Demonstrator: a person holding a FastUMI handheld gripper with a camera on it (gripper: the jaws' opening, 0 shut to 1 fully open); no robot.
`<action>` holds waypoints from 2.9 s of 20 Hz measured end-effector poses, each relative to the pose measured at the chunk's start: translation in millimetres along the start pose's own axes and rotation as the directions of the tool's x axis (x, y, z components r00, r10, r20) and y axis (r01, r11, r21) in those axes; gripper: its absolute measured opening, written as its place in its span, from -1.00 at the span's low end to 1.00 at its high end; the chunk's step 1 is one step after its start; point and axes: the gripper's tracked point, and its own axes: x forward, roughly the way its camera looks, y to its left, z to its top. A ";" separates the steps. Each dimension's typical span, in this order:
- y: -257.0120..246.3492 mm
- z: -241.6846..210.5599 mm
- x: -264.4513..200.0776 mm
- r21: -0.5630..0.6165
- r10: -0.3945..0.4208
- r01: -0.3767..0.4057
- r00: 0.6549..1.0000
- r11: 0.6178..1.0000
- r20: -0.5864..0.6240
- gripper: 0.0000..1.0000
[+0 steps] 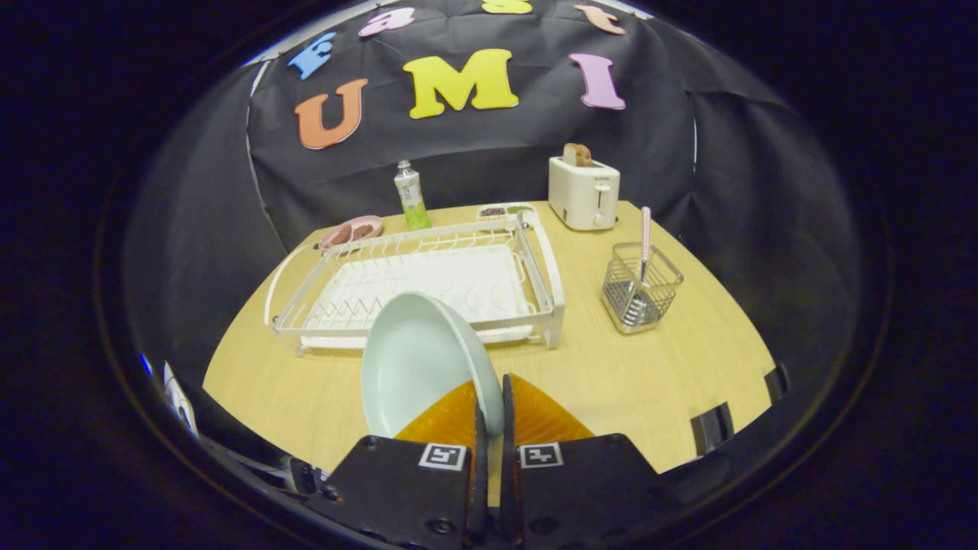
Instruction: Take the plate from the dish rack, then take the spoon from the basket and place it into the plate.
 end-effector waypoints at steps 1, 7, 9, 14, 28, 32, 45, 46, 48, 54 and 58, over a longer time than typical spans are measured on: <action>0.0 -7.3 2.4 0.017 0.016 -0.016 1.000 1.000 -0.005 -0.76; -16.1 -31.0 26.7 0.011 0.069 -0.069 0.998 0.998 -0.013 -0.75; -20.5 -39.1 34.0 0.005 0.093 -0.093 0.996 0.996 -0.017 -0.71; -30.5 -65.5 51.2 -0.033 0.117 -0.119 0.992 0.992 -0.051 -0.58; -119.4 50.7 18.8 -0.118 -0.036 0.089 0.919 0.989 0.393 1.00; -147.5 87.5 19.1 -0.058 -0.053 0.084 0.910 0.995 0.411 1.00; -201.5 198.1 96.6 -0.001 -0.047 0.051 0.927 0.999 0.372 1.00; -203.0 201.8 104.2 0.005 -0.050 0.052 0.931 0.999 0.362 1.00; -209.5 202.1 124.3 -0.009 -0.075 0.082 0.946 0.997 0.315 0.89; -203.6 212.6 143.0 -0.002 -0.052 0.055 0.954 0.998 0.294 -0.58; -212.5 221.8 123.3 0.038 -0.110 0.103 0.919 0.994 0.378 -0.70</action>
